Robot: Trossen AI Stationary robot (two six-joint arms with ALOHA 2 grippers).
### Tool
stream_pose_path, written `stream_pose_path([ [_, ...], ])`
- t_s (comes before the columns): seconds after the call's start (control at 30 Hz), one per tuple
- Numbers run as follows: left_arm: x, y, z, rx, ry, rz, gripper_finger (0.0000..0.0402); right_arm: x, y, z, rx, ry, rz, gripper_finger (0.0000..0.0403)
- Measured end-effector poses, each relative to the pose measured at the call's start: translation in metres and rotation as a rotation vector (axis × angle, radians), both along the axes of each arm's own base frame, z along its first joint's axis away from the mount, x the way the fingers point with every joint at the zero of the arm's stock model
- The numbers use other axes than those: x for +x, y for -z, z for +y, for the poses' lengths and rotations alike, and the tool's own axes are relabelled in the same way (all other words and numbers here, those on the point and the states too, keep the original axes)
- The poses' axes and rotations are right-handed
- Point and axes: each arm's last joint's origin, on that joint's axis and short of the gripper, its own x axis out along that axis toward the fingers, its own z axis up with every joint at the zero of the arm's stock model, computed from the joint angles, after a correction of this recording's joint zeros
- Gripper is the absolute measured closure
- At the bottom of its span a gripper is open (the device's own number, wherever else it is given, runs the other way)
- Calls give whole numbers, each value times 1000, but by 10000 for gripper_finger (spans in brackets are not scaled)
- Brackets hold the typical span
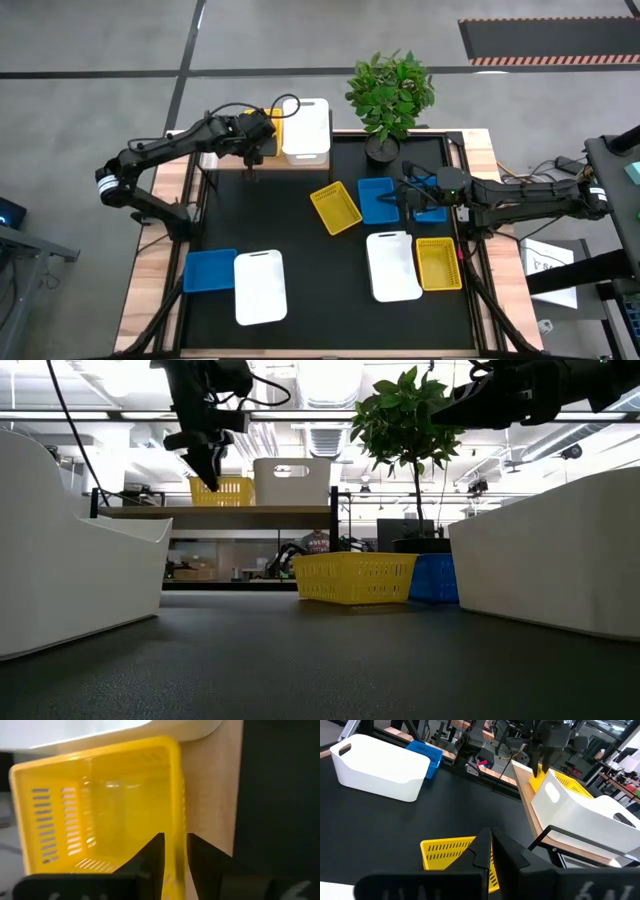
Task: Stack baskets on shelf by color
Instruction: Put the bottom left blue bin on the shelf
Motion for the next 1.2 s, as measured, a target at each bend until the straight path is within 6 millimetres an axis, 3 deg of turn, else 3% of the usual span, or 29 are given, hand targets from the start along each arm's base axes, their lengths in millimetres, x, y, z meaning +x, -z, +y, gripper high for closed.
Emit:
stream_pose_path([
  [0.33, -13, -20, -17, 60, 0, -76, 336, 0, 0, 0, 29, 7, 0, 394],
  [0.5, -17, -31, -33, 9, -134, -230, 336, 0, 0, 0, 27, 7, -1, 394],
  [0.83, -10, -40, -99, -268, -210, -473, 336, 0, 0, 0, 45, 10, -1, 394],
  [1.03, -7, -39, -140, -375, -147, -485, 336, 0, 0, 0, 43, 10, -1, 394],
  [1.2, -6, -38, -160, -408, -81, -474, 336, 0, 0, 0, 33, 8, -6, 394],
])
